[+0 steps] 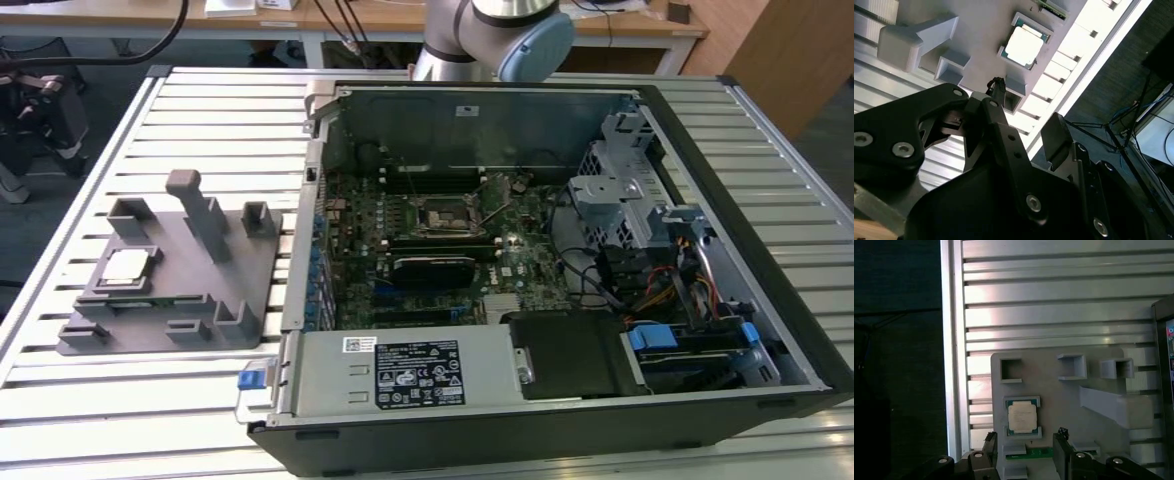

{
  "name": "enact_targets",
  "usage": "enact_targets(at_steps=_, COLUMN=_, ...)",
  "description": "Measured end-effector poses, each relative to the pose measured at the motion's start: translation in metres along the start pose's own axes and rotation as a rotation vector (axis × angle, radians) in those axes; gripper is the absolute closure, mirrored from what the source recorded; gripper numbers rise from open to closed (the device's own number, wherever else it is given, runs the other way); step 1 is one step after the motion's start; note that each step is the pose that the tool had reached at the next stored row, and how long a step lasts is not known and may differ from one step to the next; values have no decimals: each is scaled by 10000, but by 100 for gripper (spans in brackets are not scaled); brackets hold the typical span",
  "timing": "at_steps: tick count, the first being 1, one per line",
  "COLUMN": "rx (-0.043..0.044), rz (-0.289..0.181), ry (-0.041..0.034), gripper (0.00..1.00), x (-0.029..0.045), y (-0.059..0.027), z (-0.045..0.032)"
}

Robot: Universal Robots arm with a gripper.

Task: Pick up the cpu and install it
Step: 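Pick up the cpu and move it towards the insertion slot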

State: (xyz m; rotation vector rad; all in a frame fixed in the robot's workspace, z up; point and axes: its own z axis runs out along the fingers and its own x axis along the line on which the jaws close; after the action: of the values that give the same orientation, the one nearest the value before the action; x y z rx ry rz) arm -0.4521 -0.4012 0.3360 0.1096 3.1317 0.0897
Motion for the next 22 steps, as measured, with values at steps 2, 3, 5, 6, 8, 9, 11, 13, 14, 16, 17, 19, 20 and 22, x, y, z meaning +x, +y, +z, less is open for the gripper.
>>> enact_targets(at_steps=2, rx=0, rz=0, ry=-1, gripper=44, x=0, y=-1, z=13)
enact_targets(at_steps=3, rx=2, rz=-1, ry=0, gripper=44, x=0, y=-2, z=25)
enact_targets(at_steps=5, rx=1, rz=0, ry=-2, gripper=44, x=1, y=-2, z=36)
enact_targets(at_steps=6, rx=1, rz=0, ry=-1, gripper=44, x=1, y=-3, z=43)
enact_targets(at_steps=8, rx=2, rz=0, ry=0, gripper=44, x=1, y=-3, z=56)
enact_targets(at_steps=9, rx=2, rz=-1, ry=-1, gripper=43, x=1, y=-4, z=62)
enact_targets(at_steps=11, rx=11, rz=1, ry=1, gripper=37, x=1, y=-4, z=68)
enact_targets(at_steps=13, rx=24, rz=-1, ry=-3, gripper=37, x=1, y=-6, z=77)
enact_targets(at_steps=14, rx=39, rz=-15, ry=-4, gripper=37, x=1, y=-7, z=85)
enact_targets(at_steps=16, rx=63, rz=-201, ry=16, gripper=37, x=1, y=-7, z=96)
enact_targets(at_steps=17, rx=76, rz=-304, ry=24, gripper=37, x=1, y=-8, z=101)
enact_targets(at_steps=19, rx=118, rz=-506, ry=39, gripper=37, x=1, y=-8, z=109)
enact_targets(at_steps=20, rx=151, rz=-581, ry=41, gripper=37, x=2, y=-8, z=114)
enact_targets(at_steps=22, rx=251, rz=-637, ry=39, gripper=37, x=2, y=-9, z=130)
